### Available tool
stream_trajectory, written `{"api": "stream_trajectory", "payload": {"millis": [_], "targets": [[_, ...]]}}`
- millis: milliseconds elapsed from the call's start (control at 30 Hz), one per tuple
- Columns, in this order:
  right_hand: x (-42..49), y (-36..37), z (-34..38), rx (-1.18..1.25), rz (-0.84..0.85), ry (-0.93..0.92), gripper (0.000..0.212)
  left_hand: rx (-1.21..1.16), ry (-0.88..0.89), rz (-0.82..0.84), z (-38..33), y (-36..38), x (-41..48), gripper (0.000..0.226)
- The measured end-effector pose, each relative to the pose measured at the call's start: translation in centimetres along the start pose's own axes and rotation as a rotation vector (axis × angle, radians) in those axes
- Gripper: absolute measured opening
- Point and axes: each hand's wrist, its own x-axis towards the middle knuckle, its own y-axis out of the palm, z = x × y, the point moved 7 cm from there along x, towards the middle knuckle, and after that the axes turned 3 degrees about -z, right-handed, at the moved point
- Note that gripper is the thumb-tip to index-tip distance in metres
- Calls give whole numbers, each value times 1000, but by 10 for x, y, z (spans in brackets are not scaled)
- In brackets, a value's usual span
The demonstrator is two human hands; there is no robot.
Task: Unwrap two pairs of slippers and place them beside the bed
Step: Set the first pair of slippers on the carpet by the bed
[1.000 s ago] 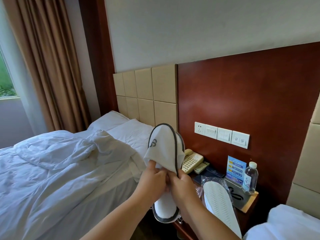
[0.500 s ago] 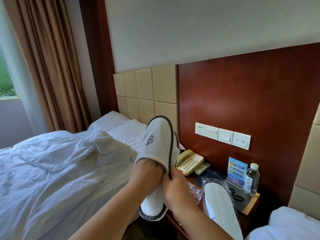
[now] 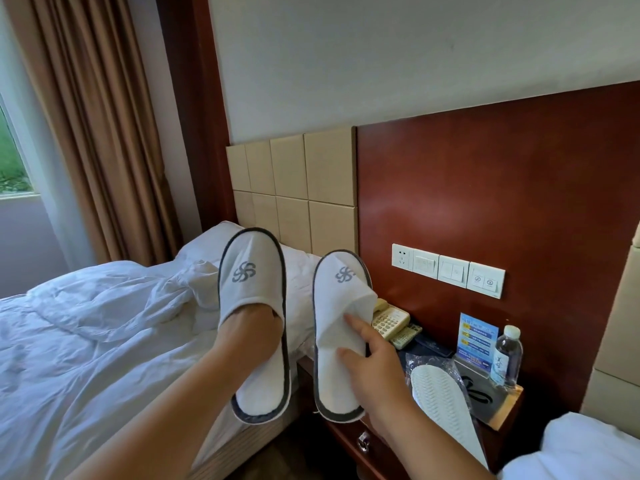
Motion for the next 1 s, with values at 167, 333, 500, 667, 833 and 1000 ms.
{"api": "stream_trajectory", "payload": {"millis": [167,333,500,667,833,1000], "targets": [[-1,12,-2,-28,112,9,78,-157,120,99,-8,13,-5,20],[-9,29,2,-32,184,-48,73,-347,119,98,-12,26,-22,73],[-5,27,-3,-56,143,-71,74,-215,36,-263,8,15,-21,97],[-2,24,-7,-55,105,12,67,-112,57,-319,18,13,-19,72],[0,26,11,-689,71,-191,41,-118,129,-315,8,5,-19,52],[2,51,19,-820,135,-126,30,-110,131,-204,0,7,-19,38]]}}
